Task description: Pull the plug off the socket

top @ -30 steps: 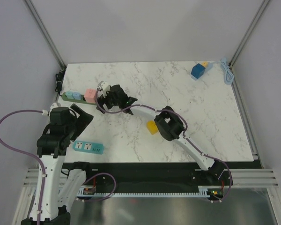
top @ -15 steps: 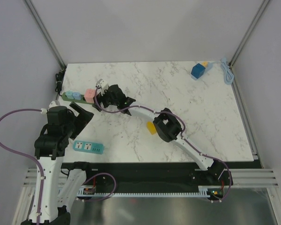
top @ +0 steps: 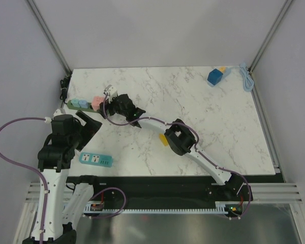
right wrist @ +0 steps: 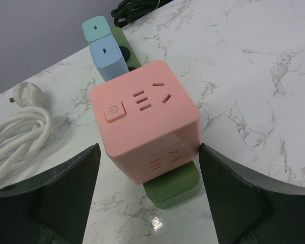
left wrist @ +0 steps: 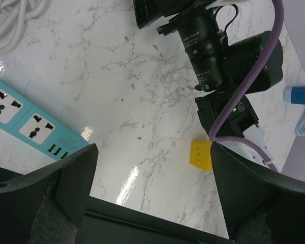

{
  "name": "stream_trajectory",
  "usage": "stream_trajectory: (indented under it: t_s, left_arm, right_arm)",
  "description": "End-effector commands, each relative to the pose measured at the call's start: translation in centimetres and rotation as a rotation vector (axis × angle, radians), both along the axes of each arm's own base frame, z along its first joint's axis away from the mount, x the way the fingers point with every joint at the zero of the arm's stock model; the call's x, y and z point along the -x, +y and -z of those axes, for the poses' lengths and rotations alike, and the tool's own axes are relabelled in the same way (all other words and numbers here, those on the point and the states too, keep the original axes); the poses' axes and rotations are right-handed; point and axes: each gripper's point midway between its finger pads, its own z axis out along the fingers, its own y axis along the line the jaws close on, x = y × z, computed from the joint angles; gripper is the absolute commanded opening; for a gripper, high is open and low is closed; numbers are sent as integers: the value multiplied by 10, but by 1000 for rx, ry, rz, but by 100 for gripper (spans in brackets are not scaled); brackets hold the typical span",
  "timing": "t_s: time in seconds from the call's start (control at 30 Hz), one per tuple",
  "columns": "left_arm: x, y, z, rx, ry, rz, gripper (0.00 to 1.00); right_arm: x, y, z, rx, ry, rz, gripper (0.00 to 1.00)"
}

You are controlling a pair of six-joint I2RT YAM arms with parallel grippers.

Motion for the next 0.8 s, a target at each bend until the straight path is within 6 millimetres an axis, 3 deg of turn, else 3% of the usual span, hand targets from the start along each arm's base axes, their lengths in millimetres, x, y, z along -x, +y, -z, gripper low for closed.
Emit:
stream_trajectory:
  t_s: [0.0, 0.33, 0.63, 0.77]
  left_arm:
    - [-8, -4, -5, 18, -30, 9, 98]
    - [-10, -8, 2, 33, -18, 24, 98]
    - [-11, -9, -3, 35, -31, 30, 98]
    - [-13, -8, -4, 33, -34, 30, 98]
  right_arm:
    - [5, 15, -32, -54, -117, -17, 86]
    - [4, 17, -34, -27, -186, 1, 83]
    - [2, 17, -33, 5, -253, -11, 95]
    - [2, 18, -33, 0, -257, -13, 92]
